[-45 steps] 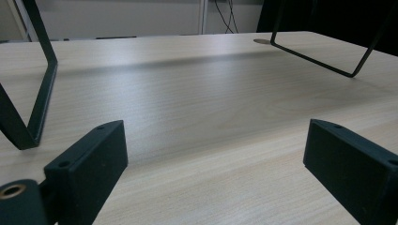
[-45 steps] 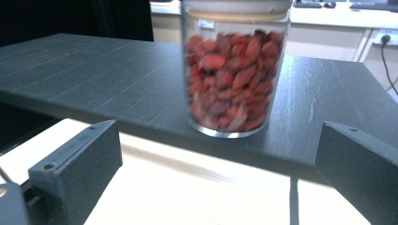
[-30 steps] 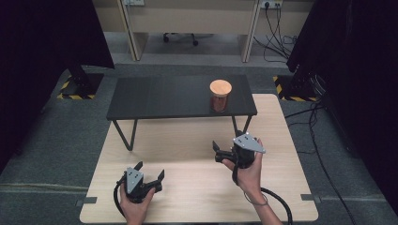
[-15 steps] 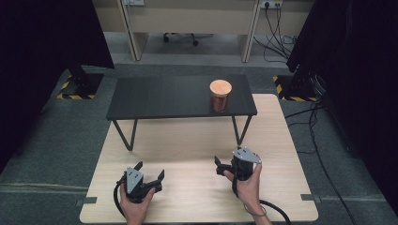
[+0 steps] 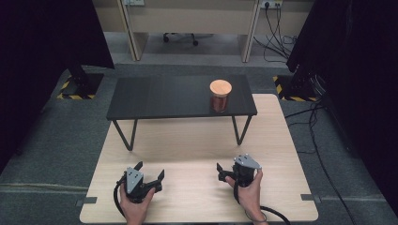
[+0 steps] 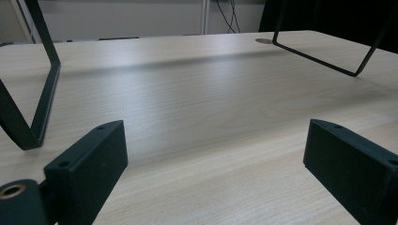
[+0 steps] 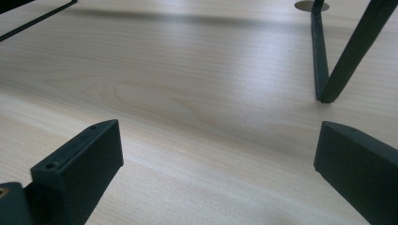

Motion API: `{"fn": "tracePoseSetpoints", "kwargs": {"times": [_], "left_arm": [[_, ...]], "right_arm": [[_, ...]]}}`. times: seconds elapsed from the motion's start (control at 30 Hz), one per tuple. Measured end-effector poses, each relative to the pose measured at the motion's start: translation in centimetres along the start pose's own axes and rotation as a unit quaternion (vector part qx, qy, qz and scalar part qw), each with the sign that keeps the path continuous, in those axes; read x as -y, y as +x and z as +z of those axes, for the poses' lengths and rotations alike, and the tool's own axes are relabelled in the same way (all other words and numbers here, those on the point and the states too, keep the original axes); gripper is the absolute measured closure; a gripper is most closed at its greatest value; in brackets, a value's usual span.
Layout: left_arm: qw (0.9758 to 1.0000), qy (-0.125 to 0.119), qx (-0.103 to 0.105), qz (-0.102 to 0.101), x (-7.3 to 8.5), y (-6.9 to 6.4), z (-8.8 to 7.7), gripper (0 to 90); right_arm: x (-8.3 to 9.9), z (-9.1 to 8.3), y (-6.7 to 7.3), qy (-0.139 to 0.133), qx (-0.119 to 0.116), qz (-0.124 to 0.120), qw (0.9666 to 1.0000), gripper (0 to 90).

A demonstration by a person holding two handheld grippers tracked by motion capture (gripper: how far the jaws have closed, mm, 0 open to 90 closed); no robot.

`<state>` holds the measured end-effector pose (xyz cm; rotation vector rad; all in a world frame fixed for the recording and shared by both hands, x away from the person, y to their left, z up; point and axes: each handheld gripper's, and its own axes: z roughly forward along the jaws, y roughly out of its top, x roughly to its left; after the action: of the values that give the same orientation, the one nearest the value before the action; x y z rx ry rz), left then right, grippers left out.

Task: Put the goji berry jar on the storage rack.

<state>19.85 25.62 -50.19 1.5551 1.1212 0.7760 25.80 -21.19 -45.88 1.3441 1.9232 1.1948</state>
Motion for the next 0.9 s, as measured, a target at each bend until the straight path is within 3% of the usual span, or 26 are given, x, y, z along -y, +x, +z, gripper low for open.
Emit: {"fn": "tracePoseSetpoints", "kwargs": {"times": [0.23,0.47,0.63,0.9], "left_arm": [[1.0,0.0,0.0,0.0,0.01,0.0,0.0,5.9],[1.0,0.0,0.0,0.001,0.01,-0.01,-0.01,5.9],[1.0,0.0,0.0,0.0,0.02,0.0,0.0,5.9],[1.0,0.0,0.0,-0.001,0.0,0.02,0.0,5.9]], "right_arm": [[0.5,0.14,0.06,0.018,0.006,-0.001,0.9998,2.3],[0.5,0.09,-0.4,0.019,0.003,0.008,0.9998,2.3],[0.6,0.05,0.28,0.017,0.008,-0.017,0.9997,2.6],[0.84,-0.07,0.01,0.01,0.003,-0.014,0.9999,2.6]]}}
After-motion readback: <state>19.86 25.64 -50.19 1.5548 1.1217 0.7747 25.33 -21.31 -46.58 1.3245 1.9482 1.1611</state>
